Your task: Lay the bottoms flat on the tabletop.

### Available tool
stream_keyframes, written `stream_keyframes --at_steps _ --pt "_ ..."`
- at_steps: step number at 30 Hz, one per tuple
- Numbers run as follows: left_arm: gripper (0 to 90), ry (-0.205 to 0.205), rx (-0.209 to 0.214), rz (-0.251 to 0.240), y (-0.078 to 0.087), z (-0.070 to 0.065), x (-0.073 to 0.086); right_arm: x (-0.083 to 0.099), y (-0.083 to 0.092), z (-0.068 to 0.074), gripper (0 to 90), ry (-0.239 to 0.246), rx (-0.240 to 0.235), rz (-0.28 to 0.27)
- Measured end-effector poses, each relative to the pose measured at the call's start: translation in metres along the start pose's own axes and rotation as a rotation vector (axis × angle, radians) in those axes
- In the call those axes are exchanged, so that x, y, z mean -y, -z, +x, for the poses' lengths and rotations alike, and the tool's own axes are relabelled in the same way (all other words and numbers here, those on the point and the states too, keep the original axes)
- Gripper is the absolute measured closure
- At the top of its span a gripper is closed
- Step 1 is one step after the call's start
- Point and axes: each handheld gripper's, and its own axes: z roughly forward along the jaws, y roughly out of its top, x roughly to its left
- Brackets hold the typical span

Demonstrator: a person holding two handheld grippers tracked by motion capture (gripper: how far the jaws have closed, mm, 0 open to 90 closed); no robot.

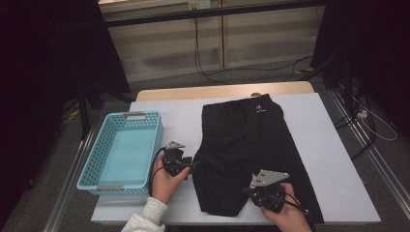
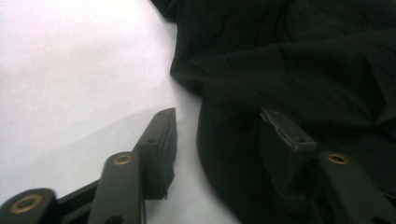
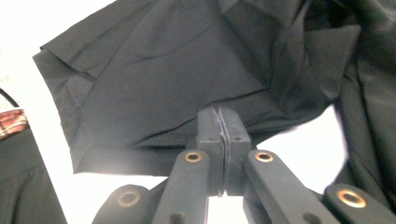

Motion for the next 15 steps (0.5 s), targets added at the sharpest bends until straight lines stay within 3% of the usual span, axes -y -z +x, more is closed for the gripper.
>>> stream_keyframes --at_steps 6,9,15 --pt "45.1 -0.011 0.007 0.008 0.001 -0.003 0.001 0.011 0.017 -0.010 89.9 -0.017 0.014 0.004" --pt "44.6 -0.018 0.010 0.013 0.000 -0.004 0.001 0.013 0.018 -0.011 87.0 -0.026 -0.009 0.009" --pt "55.0 -0.006 0.026 0.007 -0.003 -0.005 0.001 0.003 0.013 -0.002 54.5 -0.032 -0.014 -0.054"
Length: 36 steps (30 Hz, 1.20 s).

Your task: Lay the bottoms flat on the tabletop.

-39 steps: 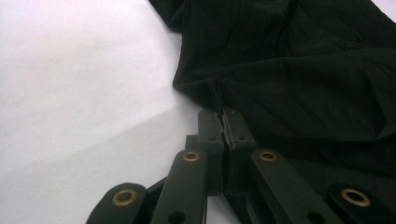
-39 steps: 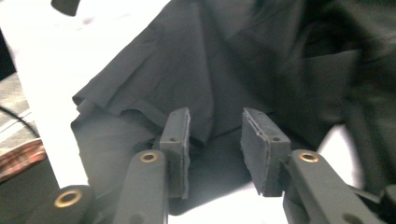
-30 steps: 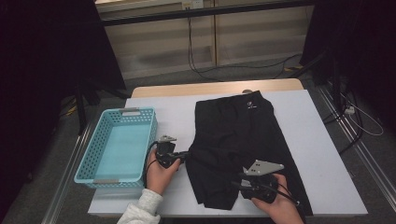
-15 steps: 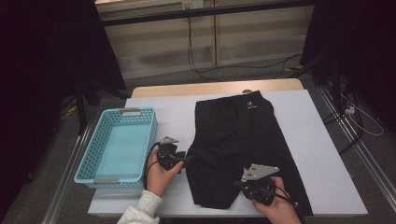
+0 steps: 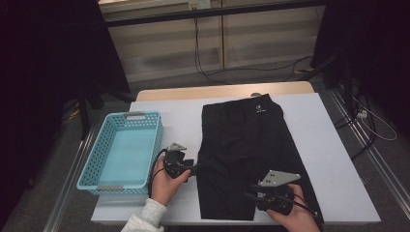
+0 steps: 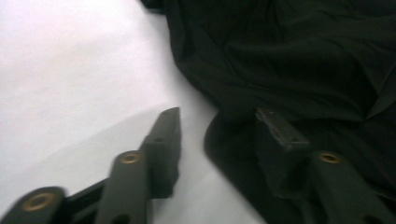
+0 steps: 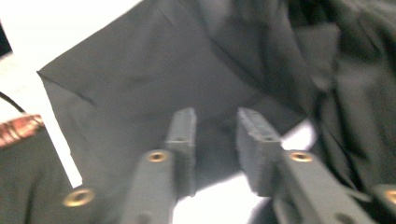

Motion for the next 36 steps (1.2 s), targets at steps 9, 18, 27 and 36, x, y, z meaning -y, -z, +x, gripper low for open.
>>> stream_keyframes --at_steps 9,18,27,36 --pt "89.0 0.011 0.052 0.051 -0.008 -0.009 -0.003 -0.017 -0.029 0.029 47.5 0.087 -0.069 0.008" --pt "89.4 0.027 0.057 0.064 -0.007 -0.008 -0.003 -0.020 -0.046 0.042 57.3 0.167 -0.059 0.046" --pt "89.5 0.046 0.064 0.075 -0.001 -0.011 -0.004 -0.021 -0.046 0.045 89.1 0.150 -0.126 0.048" --pt "88.7 0.036 0.082 0.067 0.011 -0.018 -0.008 -0.017 -0.036 0.043 89.4 0.123 -0.196 0.061"
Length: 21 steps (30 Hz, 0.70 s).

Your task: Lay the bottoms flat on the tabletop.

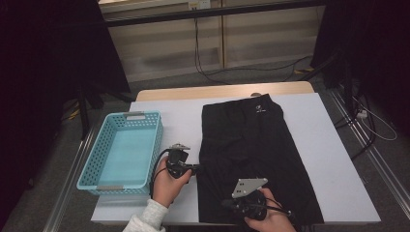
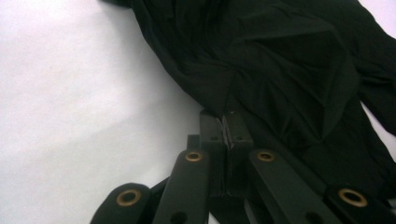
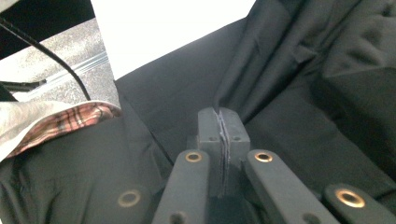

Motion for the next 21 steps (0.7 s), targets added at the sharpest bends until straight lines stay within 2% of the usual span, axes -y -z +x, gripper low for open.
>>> stream_keyframes --at_steps 2,4,6,8,9,11,13,16,18,20,21 --pt "84.6 0.003 -0.010 -0.021 0.002 0.001 -0.001 0.001 0.001 0.000 89.4 -0.004 -0.014 0.003" --pt "73.4 0.004 -0.036 -0.065 0.005 0.002 -0.003 0.002 0.000 0.001 89.4 -0.004 -0.023 0.009" --pt "67.0 -0.002 -0.039 -0.070 0.005 0.004 -0.004 0.003 0.000 0.003 89.4 0.003 -0.033 0.012" --pt "59.5 -0.007 -0.066 -0.088 0.002 0.005 -0.004 0.002 -0.001 0.005 89.4 0.013 -0.037 0.015" --pt "60.4 -0.006 -0.055 -0.074 0.000 0.008 -0.004 0.002 -0.001 0.006 89.4 0.013 -0.038 0.015" --pt "61.9 0.001 -0.065 -0.072 -0.003 0.009 -0.002 0.002 0.001 0.005 89.2 0.018 -0.022 0.017" --pt "59.0 -0.001 -0.072 -0.073 -0.004 0.010 -0.002 0.001 0.004 0.002 81.5 0.031 0.045 0.003" --pt "59.6 -0.004 -0.075 -0.076 -0.003 0.013 -0.003 -0.005 0.005 0.003 66.5 0.011 0.057 -0.057" --pt "55.5 -0.006 -0.093 -0.093 -0.003 0.013 -0.005 -0.010 0.003 0.006 62.2 0.009 0.072 -0.062" --pt "46.7 -0.019 -0.111 -0.099 -0.003 0.013 -0.006 -0.016 -0.004 0.012 58.7 0.016 0.044 -0.070" --pt "46.2 -0.024 -0.115 -0.099 -0.003 0.013 -0.006 -0.017 -0.007 0.014 57.2 0.025 0.046 -0.066"
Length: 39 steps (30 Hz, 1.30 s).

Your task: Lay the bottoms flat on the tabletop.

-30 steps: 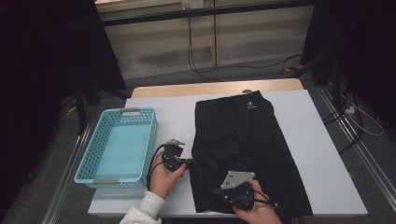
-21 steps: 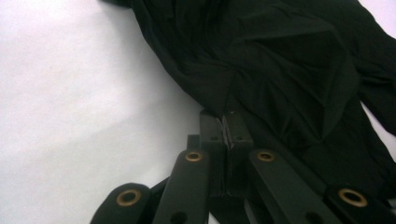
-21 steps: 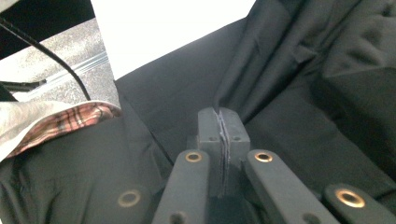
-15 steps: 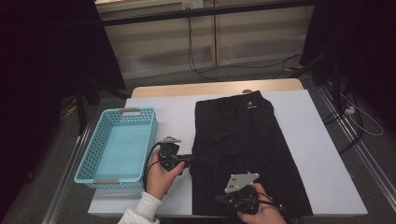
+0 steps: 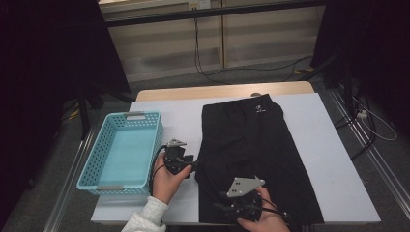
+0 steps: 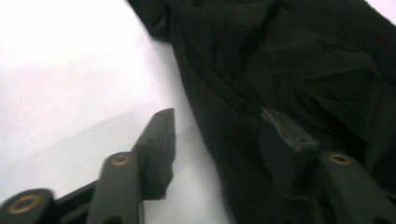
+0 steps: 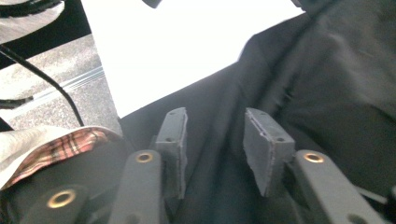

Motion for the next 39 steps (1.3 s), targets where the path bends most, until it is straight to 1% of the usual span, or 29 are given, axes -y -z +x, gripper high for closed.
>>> stream_keyframes --at_steps 3,4,5,6,7,9,10,11,12,13,15,16,17,19,20,21,23,24,25,26,27,29,30,31,34,35,36,38,39 --pt "41.2 0.002 -0.010 -0.012 0.001 0.001 -0.001 -0.001 -0.015 0.003 51.7 0.016 0.002 0.032" --pt "39.4 0.007 -0.012 -0.019 0.001 0.001 -0.001 0.000 -0.020 0.004 50.7 0.016 0.013 0.048" --pt "39.2 0.005 -0.012 -0.022 0.001 0.001 -0.001 0.001 -0.024 0.004 51.4 0.025 0.037 0.062" --pt "39.1 0.004 -0.010 -0.018 0.002 0.001 -0.001 0.002 -0.026 0.004 56.8 0.035 0.051 0.041" --pt "38.5 0.005 -0.013 -0.022 0.001 0.001 -0.001 0.001 -0.026 0.003 63.1 0.035 0.079 0.038" --pt "38.4 0.002 -0.016 -0.017 0.001 0.001 -0.001 -0.001 -0.028 0.001 74.2 0.041 0.092 0.045" --pt "38.4 -0.002 -0.013 -0.005 0.001 0.001 -0.001 -0.001 -0.029 0.001 83.5 0.050 0.102 0.044" --pt "38.3 -0.005 -0.017 0.000 0.001 0.001 0.000 -0.002 -0.030 0.002 88.2 0.064 0.103 0.042" --pt "38.3 -0.006 -0.014 -0.007 -0.001 0.000 0.000 -0.002 -0.031 0.002 89.0 0.059 0.105 0.042" --pt "38.3 -0.007 -0.012 -0.007 -0.001 0.000 0.000 -0.003 -0.030 0.000 89.2 0.041 0.096 0.042" --pt "38.1 -0.002 -0.011 -0.013 -0.001 0.000 0.000 -0.002 -0.030 -0.001 89.3 0.036 0.089 0.041" --pt "37.8 -0.004 -0.011 -0.014 -0.001 0.001 -0.001 -0.003 -0.027 -0.001 89.4 0.008 0.054 0.039" --pt "37.8 -0.004 -0.013 -0.016 0.000 0.001 -0.002 -0.003 -0.026 0.001 89.4 0.000 0.040 0.033" --pt "37.8 0.003 -0.006 -0.022 0.002 0.002 -0.003 -0.007 -0.020 0.006 89.4 -0.006 -0.005 0.013" --pt "36.9 0.001 -0.013 -0.028 0.002 0.002 -0.003 -0.009 -0.017 0.009 89.3 -0.005 -0.025 0.004" --pt "35.9 0.000 -0.015 -0.028 0.001 0.003 -0.003 -0.010 -0.015 0.012 89.1 -0.001 -0.031 0.002" --pt "35.4 0.002 -0.011 -0.018 -0.001 0.003 -0.003 -0.011 -0.014 0.016 88.0 0.004 -0.053 -0.007" --pt "35.3 0.004 -0.014 -0.020 -0.004 0.002 -0.002 -0.010 -0.014 0.017 85.0 -0.001 -0.059 -0.005" --pt "34.8 0.002 -0.014 -0.014 -0.005 0.003 -0.002 -0.010 -0.015 0.017 77.8 0.003 -0.048 0.013" --pt "34.1 -0.001 -0.019 -0.014 -0.006 0.003 -0.001 -0.010 -0.014 0.016 68.4 0.011 -0.022 0.010" --pt "33.8 -0.004 -0.017 -0.012 -0.007 0.003 -0.001 -0.011 -0.012 0.014 59.1 0.003 -0.001 0.002" --pt "33.6 -0.007 -0.017 -0.009 -0.008 0.002 -0.001 -0.013 -0.003 0.006 54.3 -0.037 0.023 -0.011" --pt "33.3 -0.007 -0.017 -0.009 -0.008 0.002 -0.001 -0.014 0.000 0.002 51.8 -0.040 0.036 -0.016" --pt "33.1 -0.011 -0.019 -0.002 -0.008 0.003 0.000 -0.014 0.006 -0.004 48.9 -0.049 0.061 -0.015" --pt "33.9 -0.005 -0.019 -0.009 -0.009 0.004 0.000 -0.011 0.021 -0.019 46.4 -0.071 0.110 -0.030" --pt "33.9 -0.008 -0.020 -0.009 -0.009 0.004 -0.001 -0.009 0.028 -0.027 43.9 -0.076 0.143 -0.030" --pt "33.9 -0.001 -0.018 -0.014 -0.009 0.003 0.000 -0.007 0.032 -0.032 42.6 -0.082 0.162 -0.028" --pt "33.0 -0.015 -0.017 -0.002 -0.010 0.003 0.000 0.000 0.042 -0.047 41.6 -0.106 0.197 -0.018" --pt "32.1 -0.018 -0.016 -0.002 -0.010 0.003 -0.001 0.006 0.049 -0.056 41.4 -0.123 0.230 -0.010"
